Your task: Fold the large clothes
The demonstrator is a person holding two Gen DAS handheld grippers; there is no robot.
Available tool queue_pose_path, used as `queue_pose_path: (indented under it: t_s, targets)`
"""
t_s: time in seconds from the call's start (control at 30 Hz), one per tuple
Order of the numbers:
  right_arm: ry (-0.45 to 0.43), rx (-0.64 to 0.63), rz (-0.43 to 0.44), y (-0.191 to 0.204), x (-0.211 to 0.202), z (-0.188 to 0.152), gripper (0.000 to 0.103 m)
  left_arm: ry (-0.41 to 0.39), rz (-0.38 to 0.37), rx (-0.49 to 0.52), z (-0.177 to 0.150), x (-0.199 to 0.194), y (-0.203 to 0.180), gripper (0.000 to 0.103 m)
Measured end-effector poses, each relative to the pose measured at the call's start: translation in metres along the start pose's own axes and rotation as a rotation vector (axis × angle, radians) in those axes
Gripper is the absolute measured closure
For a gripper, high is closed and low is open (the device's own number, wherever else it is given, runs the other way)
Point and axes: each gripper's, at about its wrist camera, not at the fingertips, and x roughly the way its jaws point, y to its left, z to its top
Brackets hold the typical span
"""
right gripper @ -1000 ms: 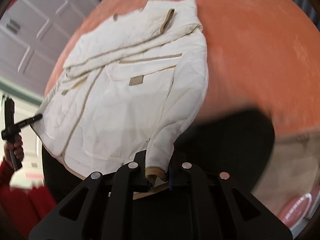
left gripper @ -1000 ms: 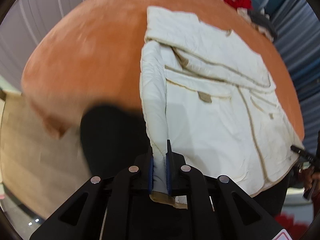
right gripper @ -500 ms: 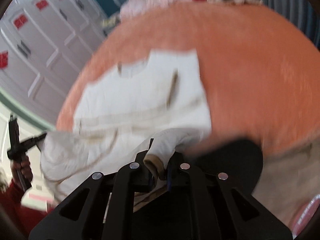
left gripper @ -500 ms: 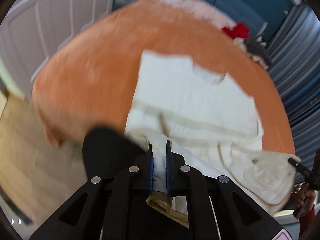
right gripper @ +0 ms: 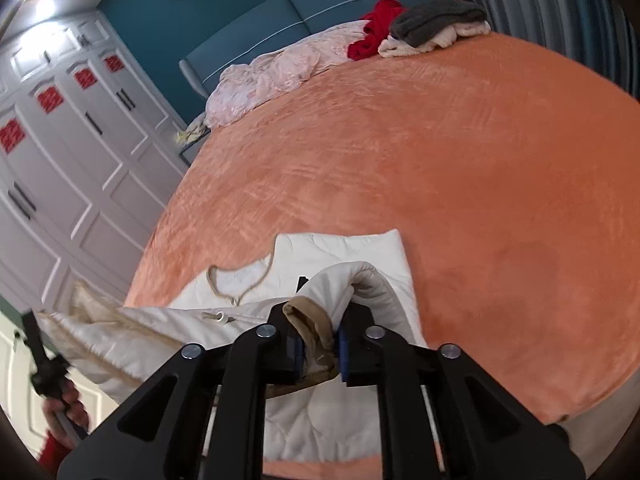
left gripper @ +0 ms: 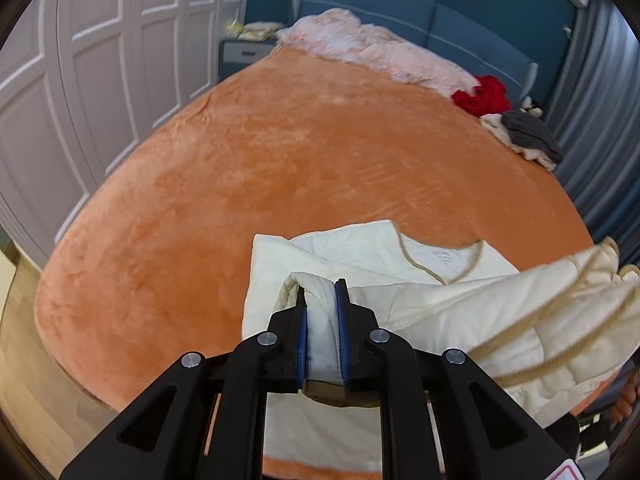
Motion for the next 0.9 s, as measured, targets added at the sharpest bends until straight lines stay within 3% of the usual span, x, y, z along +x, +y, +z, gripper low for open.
queue_pose_path:
  t_s: [0.2,0.23,0.27,0.33,0.4,0.53,0.73,0.9]
  targets:
    - [-0.084,0.081,0.094,-0.007,-0.015,0.010,0.062,0.030,-0.014,-0.081,0.016,0.020,0.022,0.084]
    - [-0.106,0.081,0.099,-0.008,-0.020,0.009,0.055,0.011,-0.019,-0.091,0.015,0.015,0.025,0.076]
    - [-0.130,0.072,0.095,-0.009,-0.025,0.011,0.052,-0.037,0.004,-0.096,0.017,0.007,0.029,0.053]
    - [-0.138,0.034,0.077,-0.006,-0.025,0.012,0.049,-0.180,0.093,-0.084,0.021,-0.015,0.036,0.031]
    - [-0.118,-0.017,0.041,-0.003,-0.019,0.010,0.047,-0.188,0.078,-0.077,0.026,-0.019,0.043,0.030]
    - [-0.073,-0.057,-0.027,-0.006,0.002,0.005,0.038,-0.063,0.037,-0.076,0.026,0.010,0.047,0.030]
    - [0.029,-0.165,-0.150,-0.010,0.051,-0.007,0.037,0.130,0.010,-0.056,0.010,0.080,0.039,0.030]
    - [0.064,-0.161,-0.166,-0.017,0.079,-0.003,0.037,0.168,0.001,-0.096,0.009,0.106,0.038,0.033]
